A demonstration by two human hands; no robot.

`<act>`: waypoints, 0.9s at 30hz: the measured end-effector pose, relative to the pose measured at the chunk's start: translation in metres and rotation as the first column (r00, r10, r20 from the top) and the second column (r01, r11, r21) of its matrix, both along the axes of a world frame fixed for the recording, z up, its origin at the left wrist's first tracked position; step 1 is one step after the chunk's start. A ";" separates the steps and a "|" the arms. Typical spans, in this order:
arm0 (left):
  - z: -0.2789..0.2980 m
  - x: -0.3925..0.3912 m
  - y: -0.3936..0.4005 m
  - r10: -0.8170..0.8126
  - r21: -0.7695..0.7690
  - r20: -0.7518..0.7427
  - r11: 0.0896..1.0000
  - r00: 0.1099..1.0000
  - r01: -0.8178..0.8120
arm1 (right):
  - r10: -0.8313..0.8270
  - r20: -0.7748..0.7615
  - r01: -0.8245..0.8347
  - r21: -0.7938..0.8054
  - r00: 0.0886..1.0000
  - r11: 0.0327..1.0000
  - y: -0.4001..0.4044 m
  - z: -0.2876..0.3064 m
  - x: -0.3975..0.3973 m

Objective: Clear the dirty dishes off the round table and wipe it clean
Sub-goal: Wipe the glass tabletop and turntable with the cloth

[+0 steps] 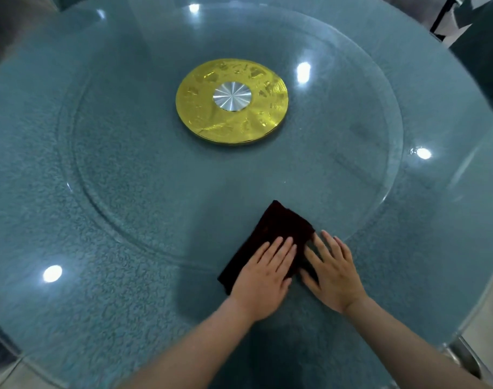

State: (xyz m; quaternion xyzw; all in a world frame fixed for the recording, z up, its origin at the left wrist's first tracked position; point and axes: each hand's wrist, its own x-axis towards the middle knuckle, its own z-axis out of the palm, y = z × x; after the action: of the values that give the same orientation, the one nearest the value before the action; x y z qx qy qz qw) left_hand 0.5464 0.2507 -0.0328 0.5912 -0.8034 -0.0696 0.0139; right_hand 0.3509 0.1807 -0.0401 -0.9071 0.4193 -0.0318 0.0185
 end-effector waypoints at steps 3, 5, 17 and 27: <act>-0.001 0.042 0.000 0.000 -0.037 0.009 0.999 1.000 0.000 | -0.060 0.069 0.060 0.005 0.996 0.998 -0.031 0.013 -0.019; -0.004 0.095 0.004 0.152 -0.060 0.006 0.987 0.988 -0.152 | -0.230 0.105 0.225 0.058 0.967 0.973 -0.050 0.013 -0.028; -0.007 0.098 -0.010 0.483 -0.102 -0.016 0.870 0.876 -0.482 | -0.372 0.161 0.371 0.041 0.914 0.928 -0.042 -0.010 -0.010; -0.017 0.119 -0.049 0.413 -0.049 -0.040 0.909 0.910 -0.415 | -0.381 0.167 0.374 0.072 0.909 0.925 -0.044 -0.011 -0.013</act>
State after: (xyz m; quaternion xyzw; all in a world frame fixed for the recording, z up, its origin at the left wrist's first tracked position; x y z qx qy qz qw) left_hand 0.6655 0.2018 -0.0494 0.7463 -0.6613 -0.0508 0.0566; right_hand 0.3380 0.1368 -0.0515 -0.8019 0.5839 -0.1075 0.0665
